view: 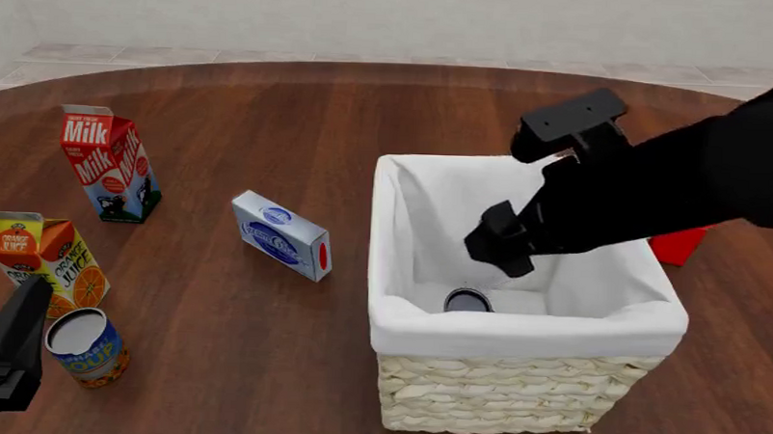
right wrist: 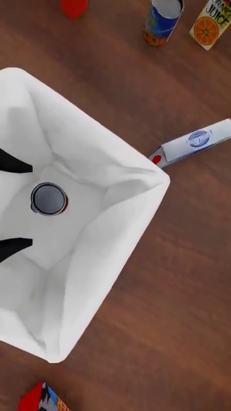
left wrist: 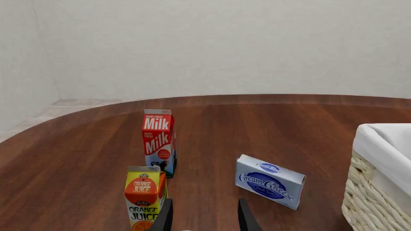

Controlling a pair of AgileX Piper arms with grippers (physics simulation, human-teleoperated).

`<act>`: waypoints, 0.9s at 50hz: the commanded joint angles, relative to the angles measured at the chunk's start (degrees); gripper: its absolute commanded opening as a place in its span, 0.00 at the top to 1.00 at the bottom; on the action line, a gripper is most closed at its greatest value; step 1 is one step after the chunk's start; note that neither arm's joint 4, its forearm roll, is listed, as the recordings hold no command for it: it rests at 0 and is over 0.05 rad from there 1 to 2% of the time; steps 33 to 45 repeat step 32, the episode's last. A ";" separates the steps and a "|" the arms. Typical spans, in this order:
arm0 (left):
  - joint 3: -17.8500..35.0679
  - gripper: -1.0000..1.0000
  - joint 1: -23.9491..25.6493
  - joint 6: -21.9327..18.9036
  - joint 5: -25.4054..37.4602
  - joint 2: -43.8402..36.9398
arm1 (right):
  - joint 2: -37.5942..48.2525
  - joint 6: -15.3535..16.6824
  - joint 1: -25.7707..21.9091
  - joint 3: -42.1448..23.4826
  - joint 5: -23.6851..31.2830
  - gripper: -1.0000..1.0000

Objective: Pick up the tomato sauce, and put it in the basket.

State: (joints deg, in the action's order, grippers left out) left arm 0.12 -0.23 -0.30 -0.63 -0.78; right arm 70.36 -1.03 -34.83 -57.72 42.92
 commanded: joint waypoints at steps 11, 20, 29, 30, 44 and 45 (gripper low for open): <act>0.00 0.00 0.00 0.01 0.00 -0.01 | -8.93 2.60 -1.31 -2.41 4.39 0.00; 0.00 0.00 0.01 0.01 0.00 -0.01 | -12.39 3.03 -2.12 -3.27 6.56 0.00; 0.00 0.00 0.01 0.00 0.00 0.00 | -16.64 3.37 -2.93 -3.61 8.86 0.00; 0.00 0.00 -0.01 0.01 0.00 0.00 | -17.00 3.47 -3.01 -3.58 9.03 0.00; 0.00 0.00 -0.01 0.00 0.00 0.01 | -18.12 3.97 -2.94 -3.63 9.49 0.00; 0.00 0.00 -0.01 0.00 0.00 0.01 | -18.12 3.97 -2.94 -3.63 9.49 0.00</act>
